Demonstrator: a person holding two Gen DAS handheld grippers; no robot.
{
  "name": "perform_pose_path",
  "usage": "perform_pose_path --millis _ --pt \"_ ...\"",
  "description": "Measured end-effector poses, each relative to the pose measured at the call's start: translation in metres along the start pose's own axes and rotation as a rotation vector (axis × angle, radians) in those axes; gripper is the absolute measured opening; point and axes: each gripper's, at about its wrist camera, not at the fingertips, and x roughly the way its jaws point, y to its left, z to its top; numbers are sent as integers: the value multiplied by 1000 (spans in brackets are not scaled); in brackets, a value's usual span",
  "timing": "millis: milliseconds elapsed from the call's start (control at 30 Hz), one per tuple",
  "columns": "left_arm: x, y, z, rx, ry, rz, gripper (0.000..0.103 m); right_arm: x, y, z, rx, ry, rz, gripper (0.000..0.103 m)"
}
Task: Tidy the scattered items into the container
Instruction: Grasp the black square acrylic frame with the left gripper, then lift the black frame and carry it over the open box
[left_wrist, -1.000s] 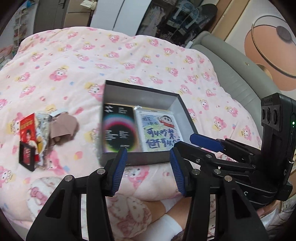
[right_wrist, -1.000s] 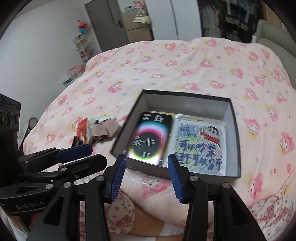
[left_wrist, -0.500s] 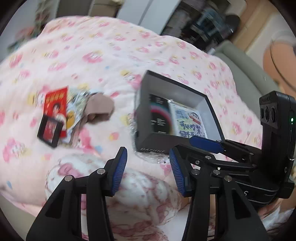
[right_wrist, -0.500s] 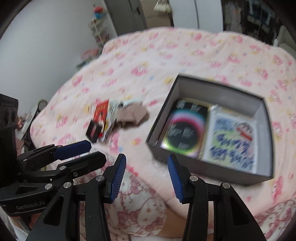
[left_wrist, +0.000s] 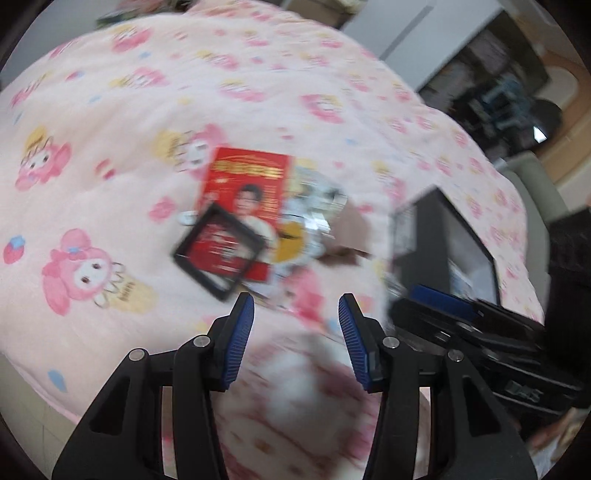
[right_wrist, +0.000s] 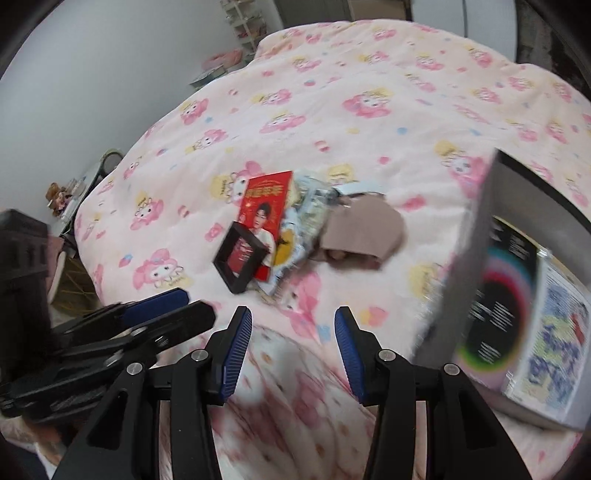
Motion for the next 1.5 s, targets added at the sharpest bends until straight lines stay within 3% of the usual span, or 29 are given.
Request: perform_pose_path --millis 333,467,600,667,700,867,1033,1167,1233,1500 --pt "52 74 37 -158 -12 87 48 56 -2 28 -14 87 8 43" --pt "72 81 41 -172 25 40 48 77 -5 34 -6 127 30 43" --pt "84 70 38 -151 86 12 50 93 -5 35 1 160 48 43" --pt "82 60 33 -148 126 -97 49 96 -7 35 11 168 52 43" --pt "80 56 31 -142 134 -139 42 98 -9 34 18 171 53 43" --pt "79 62 40 -145 86 -51 44 106 -17 35 44 172 14 43" --pt "82 64 42 -132 93 -81 44 117 -18 31 52 192 12 43" --pt "92 55 31 -137 162 -116 44 121 -11 28 46 197 74 32" --pt "85 44 28 -127 154 -124 44 116 -8 26 51 191 89 25" --pt "26 -33 24 -4 62 -254 44 33 -21 16 35 8 24 25"
